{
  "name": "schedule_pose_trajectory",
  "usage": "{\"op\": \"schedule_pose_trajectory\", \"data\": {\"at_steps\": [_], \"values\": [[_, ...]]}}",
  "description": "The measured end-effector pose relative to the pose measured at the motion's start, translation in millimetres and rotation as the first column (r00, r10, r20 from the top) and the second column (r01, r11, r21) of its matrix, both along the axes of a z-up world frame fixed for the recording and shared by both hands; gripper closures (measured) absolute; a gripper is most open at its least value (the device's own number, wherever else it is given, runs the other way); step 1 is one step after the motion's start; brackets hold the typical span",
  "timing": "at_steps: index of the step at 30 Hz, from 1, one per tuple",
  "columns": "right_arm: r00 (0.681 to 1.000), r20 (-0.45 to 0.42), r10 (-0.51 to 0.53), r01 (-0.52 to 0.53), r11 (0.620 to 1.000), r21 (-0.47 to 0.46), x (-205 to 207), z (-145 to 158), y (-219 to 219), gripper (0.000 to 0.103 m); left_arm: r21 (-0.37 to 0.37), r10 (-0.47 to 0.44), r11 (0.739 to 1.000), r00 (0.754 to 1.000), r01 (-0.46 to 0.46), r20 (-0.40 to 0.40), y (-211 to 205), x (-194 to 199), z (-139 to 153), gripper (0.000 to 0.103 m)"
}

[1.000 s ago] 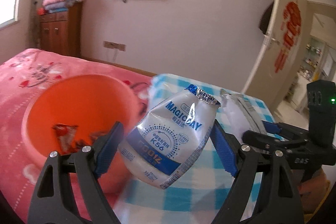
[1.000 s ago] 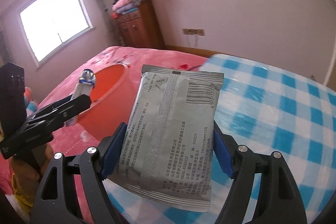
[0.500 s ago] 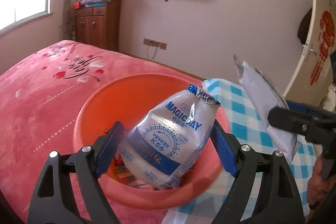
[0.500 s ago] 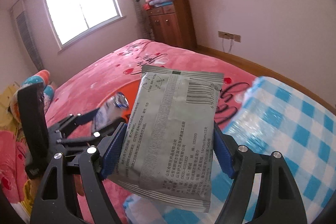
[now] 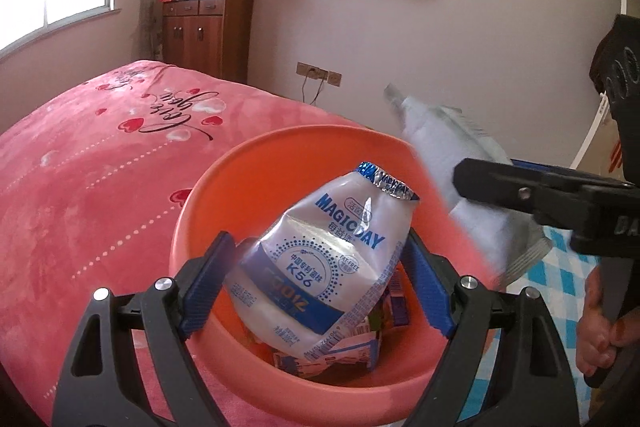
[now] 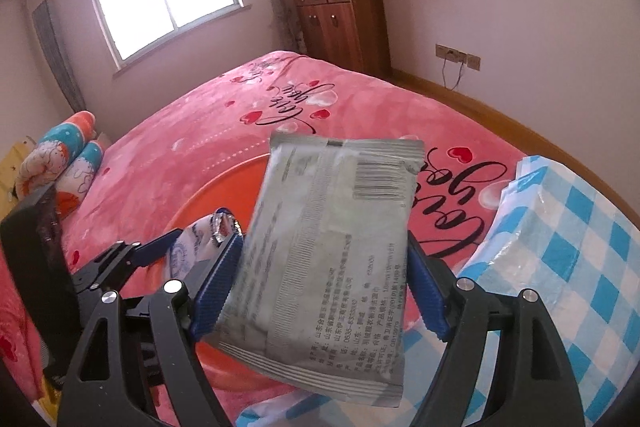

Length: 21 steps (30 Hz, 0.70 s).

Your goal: Collect trash

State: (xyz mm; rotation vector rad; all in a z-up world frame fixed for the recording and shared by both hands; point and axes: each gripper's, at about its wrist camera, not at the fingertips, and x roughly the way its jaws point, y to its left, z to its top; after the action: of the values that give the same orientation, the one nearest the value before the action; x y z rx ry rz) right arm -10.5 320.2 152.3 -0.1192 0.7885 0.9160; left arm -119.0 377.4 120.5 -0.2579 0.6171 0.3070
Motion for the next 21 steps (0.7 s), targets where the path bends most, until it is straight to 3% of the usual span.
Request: {"op": "schedule_pose_trajectory", "data": {"at_steps": [4,16,21], "values": [[1.0,-0.013,-0.004,0.004,1.0,0.02,1,-4,2,0.013,0.004,0.006,1.0,1.0,-0.006,0.0,-2,1,2,0.015],[0.988,0.087,-0.127,0.124,0.991,0.048,-12,7,-34,0.013,0.01,0.021,1.0,1.0,-0.021,-0.005,-8,3,2,0.01],[0.979,0.112,-0.171,0.165,0.984,0.06,-16,10,-54,0.011,0.05,0.02,0.999,1.0,-0.02,-0.004,-21,0,7,0.01]]}}
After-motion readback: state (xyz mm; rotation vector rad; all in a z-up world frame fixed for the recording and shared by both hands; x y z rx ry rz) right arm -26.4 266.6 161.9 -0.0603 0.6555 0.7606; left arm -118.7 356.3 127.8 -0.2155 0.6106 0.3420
